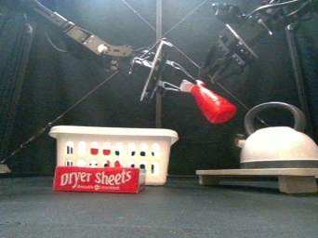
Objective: Hand over bottle
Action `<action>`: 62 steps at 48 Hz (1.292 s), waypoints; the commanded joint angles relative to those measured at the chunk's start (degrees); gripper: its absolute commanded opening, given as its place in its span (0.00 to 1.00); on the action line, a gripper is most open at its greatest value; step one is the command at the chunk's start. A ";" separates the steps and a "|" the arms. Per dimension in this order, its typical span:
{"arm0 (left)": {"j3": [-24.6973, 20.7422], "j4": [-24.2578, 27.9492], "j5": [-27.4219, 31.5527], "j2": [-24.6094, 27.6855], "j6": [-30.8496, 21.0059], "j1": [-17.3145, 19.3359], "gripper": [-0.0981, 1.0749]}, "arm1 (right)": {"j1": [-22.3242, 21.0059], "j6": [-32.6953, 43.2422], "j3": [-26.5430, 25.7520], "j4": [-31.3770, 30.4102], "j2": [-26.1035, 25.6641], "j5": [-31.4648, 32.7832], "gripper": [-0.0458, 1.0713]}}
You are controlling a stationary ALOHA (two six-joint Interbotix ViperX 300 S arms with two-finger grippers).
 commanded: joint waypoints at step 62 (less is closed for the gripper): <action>-2.46 0.09 -3.78 0.44 0.26 -1.67 0.55 | -3.87 -1.41 -1.85 -0.88 6.59 -2.55 0.96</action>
